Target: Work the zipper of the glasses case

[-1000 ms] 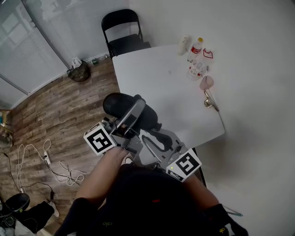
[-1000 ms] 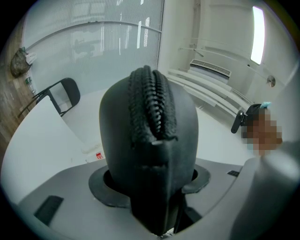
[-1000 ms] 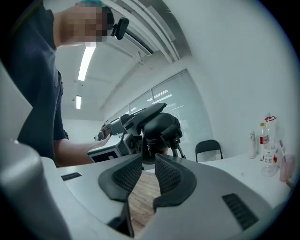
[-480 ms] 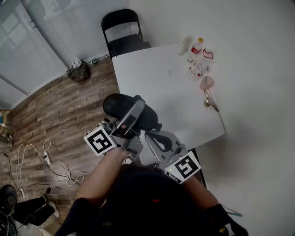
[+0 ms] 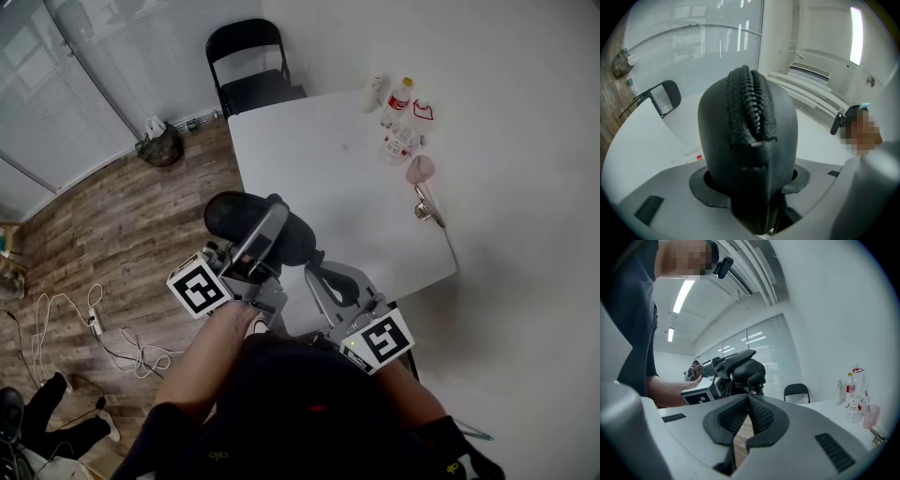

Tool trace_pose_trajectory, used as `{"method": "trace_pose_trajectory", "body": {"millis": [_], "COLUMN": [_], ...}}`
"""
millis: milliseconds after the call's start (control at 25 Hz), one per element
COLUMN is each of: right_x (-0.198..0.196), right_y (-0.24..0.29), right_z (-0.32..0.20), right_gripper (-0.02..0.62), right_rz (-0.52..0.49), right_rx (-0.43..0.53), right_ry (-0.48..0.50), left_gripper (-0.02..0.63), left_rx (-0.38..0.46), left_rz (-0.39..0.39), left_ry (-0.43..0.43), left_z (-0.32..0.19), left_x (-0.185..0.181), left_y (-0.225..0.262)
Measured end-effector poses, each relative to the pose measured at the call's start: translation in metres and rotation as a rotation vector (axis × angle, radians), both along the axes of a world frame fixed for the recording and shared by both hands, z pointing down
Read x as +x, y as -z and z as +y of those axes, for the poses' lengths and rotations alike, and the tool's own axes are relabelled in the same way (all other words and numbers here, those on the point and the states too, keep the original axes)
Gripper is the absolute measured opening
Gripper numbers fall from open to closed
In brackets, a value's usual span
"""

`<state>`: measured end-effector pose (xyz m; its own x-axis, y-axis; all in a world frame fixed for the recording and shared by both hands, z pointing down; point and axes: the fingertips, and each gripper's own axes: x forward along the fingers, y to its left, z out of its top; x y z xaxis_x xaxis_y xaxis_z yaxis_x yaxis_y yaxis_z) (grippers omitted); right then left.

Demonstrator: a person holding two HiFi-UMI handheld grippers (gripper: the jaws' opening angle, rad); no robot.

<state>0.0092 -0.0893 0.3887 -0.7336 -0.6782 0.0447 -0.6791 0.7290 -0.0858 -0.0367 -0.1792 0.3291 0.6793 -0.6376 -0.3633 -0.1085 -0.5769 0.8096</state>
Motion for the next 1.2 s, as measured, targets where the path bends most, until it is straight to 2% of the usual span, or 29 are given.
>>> {"method": "trace_pose_trajectory", "body": {"millis": [200, 520, 1040, 1200], "right_x": [0.013, 0.014, 0.017, 0.015], "right_y": [0.008, 0.026, 0.027, 0.024], "right_z": [-0.009, -0.002, 0.011, 0.007], "right_gripper": [0.018, 0.018, 0.018, 0.018], "right_rz": [0.024, 0.088, 0.165, 0.241], "right_rx": [0.033, 0.115, 0.17, 0.207], "right_ry": [-0.04, -0.042, -0.013, 0.002], "left_gripper": [0.272, 0.272, 0.272, 0.272], "left_rx": [0.002, 0.029, 0.076, 0.076], "left_rz": [-0.006, -0.03, -0.183, -0.246], "left_ry": [-0.036, -0.145, -0.353, -0.382], "left_z": [0.004, 0.023, 0.053, 0.056], "left_x": [0.002, 0.008, 0.032, 0.036], "left_y": [-0.001, 0.005, -0.003, -0.007]}}
